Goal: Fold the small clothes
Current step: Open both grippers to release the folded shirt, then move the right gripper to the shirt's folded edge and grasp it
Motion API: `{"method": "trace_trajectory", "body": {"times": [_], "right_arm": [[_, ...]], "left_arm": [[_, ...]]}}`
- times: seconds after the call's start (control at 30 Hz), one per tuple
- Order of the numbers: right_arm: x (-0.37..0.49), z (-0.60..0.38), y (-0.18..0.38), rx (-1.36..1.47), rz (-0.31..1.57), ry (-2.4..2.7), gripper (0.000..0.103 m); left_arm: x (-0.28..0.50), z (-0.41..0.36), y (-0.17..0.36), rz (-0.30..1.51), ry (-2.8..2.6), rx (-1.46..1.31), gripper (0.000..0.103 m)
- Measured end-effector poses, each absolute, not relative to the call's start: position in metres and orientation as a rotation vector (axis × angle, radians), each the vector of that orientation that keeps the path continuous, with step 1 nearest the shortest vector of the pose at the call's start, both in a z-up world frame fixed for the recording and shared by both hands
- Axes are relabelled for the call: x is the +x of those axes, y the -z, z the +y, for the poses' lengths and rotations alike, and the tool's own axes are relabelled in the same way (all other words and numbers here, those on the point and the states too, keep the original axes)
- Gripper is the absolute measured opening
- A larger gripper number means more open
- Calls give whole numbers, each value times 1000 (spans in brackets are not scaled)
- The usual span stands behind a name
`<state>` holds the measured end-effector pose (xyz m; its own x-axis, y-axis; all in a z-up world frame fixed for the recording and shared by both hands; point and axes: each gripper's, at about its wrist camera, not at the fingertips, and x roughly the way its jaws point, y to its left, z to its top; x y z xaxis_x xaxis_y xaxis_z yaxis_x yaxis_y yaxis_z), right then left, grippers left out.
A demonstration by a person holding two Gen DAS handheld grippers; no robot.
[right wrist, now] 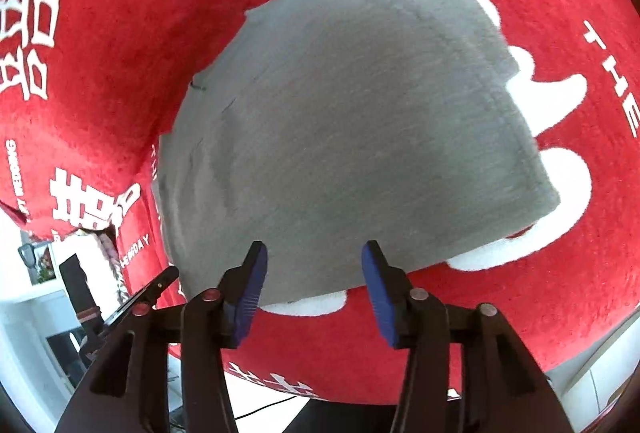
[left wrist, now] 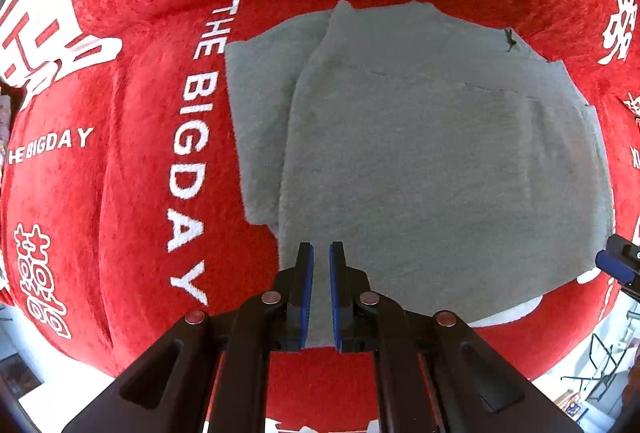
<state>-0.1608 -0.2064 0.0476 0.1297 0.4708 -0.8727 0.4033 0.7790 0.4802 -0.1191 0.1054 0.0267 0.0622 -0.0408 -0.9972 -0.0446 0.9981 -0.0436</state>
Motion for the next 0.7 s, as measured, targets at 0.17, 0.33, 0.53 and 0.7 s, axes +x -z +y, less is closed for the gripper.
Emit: {"method": "trace_trajectory", "body": {"times": [0.17, 0.33, 0.53, 0.7], "right_arm": [[-159, -192, -48, 712, 1492, -80, 72], [-159, -183, -47, 692, 1498, -90, 80], [-159, -173, -46, 681, 1502, -94, 81], [-158, -164, -46, 675, 1505, -104, 83]], "left_arm": [[-123, 112, -22, 1522, -29, -72, 9], [-127, 118, -17, 1545, -64, -81, 100], [-130, 117, -25, 1500, -74, -59, 101], [-128, 126, -25, 1496, -100, -85, 101]]}}
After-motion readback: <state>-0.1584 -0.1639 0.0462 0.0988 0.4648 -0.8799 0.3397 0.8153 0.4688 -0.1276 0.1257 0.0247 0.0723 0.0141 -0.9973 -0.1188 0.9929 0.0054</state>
